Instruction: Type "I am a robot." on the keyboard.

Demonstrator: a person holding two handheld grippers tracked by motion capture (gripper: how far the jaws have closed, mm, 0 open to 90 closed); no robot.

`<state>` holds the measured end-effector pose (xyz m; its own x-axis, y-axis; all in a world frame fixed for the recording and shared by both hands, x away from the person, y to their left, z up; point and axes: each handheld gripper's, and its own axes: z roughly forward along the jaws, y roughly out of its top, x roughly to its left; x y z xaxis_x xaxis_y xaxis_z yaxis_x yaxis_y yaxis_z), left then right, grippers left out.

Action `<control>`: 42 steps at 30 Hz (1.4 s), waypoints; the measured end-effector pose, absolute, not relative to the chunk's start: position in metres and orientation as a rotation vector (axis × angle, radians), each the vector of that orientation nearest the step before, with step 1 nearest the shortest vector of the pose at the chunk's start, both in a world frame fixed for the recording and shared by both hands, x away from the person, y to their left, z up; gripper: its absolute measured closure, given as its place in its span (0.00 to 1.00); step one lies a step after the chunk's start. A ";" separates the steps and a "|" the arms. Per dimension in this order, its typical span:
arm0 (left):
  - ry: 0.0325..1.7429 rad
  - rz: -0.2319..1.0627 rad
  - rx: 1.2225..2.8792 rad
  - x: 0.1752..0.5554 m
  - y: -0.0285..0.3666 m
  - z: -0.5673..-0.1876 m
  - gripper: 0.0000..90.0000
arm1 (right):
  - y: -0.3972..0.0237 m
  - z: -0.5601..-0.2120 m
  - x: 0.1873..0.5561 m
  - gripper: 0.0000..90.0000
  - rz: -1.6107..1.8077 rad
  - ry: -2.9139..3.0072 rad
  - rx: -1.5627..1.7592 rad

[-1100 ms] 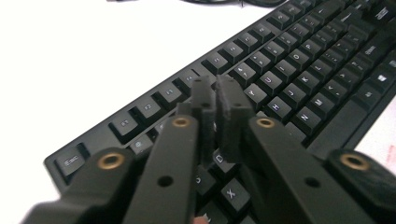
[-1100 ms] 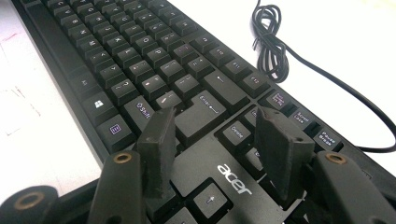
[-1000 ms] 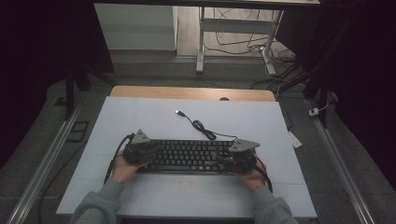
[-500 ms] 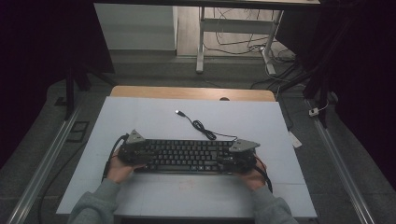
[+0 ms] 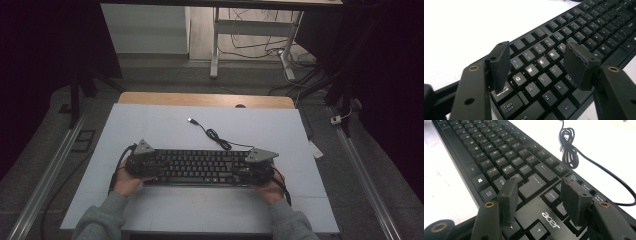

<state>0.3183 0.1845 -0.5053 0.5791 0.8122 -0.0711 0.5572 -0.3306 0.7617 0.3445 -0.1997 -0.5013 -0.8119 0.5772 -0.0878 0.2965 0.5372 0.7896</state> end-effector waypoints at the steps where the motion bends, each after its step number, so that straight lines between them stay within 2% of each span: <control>1: 1.089 0.417 2.034 0.318 0.184 -0.505 0.42 | -0.199 -0.500 0.344 0.54 1.163 2.443 0.723; 11: 1.087 0.417 2.048 0.319 0.183 -0.507 0.40 | -0.181 -0.495 0.349 0.57 1.230 2.455 0.744; 16: 1.082 0.422 2.051 0.318 0.182 -0.507 0.39 | -0.168 -0.492 0.350 0.64 1.239 2.461 0.738; 27: 1.090 0.430 2.049 0.318 0.185 -0.508 0.39 | -0.135 -0.492 0.355 0.98 1.216 2.569 0.631; 42: 1.089 0.432 2.042 0.318 0.185 -0.508 0.39 | -0.093 -0.506 0.372 1.00 1.115 2.616 0.629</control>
<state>0.3181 0.1848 -0.5080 0.5779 0.8142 -0.0562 0.5541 -0.3409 0.7594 0.3724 -0.0934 -0.5058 -0.8818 0.4699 -0.0406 0.2961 0.6185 0.7279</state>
